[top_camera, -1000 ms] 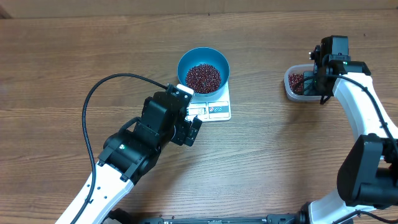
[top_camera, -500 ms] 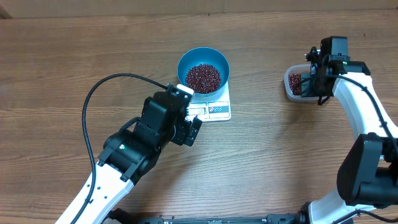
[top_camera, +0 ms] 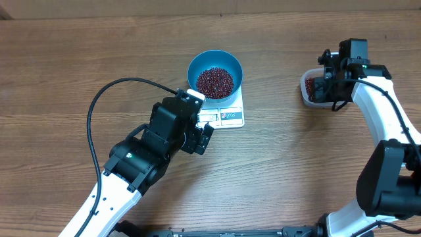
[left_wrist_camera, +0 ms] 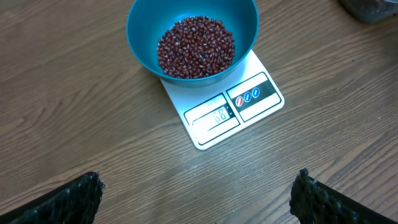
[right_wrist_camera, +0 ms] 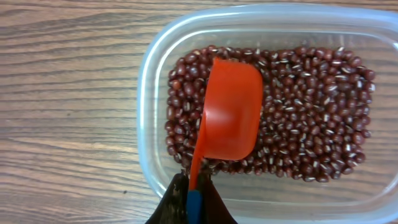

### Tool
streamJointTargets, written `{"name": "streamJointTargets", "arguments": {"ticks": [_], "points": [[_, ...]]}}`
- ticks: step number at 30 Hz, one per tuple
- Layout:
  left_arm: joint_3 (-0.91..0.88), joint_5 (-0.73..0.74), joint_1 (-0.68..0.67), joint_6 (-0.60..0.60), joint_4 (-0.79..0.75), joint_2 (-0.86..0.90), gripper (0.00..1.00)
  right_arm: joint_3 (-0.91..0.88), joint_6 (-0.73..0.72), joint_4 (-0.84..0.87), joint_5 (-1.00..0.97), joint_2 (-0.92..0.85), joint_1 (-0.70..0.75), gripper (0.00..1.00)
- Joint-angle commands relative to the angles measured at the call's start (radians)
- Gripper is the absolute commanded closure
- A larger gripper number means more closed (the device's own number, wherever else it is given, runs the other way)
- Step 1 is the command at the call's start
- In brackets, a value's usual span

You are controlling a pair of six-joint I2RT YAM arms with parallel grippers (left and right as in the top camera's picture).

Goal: Scoop item into bowl and weigh 150g on scale
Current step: 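Lower the red scoop into the beans with the right gripper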

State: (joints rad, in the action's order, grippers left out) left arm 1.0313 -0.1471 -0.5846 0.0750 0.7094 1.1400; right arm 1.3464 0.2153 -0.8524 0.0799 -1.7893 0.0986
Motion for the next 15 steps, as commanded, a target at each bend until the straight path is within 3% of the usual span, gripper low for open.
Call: {"name": "streamJointTargets", "arguments": {"ticks": [1, 15], "points": [[-0.001, -0.01, 0.003, 0.003, -0.003, 0.005, 0.0, 0.0, 0.011, 0.005, 0.064, -0.005, 0.005, 0.96], [-0.001, -0.01, 0.003, 0.003, -0.003, 0.005, 0.01, -0.001, 0.01, -0.001, 0.236, -0.028, 0.143, 0.96]]}}
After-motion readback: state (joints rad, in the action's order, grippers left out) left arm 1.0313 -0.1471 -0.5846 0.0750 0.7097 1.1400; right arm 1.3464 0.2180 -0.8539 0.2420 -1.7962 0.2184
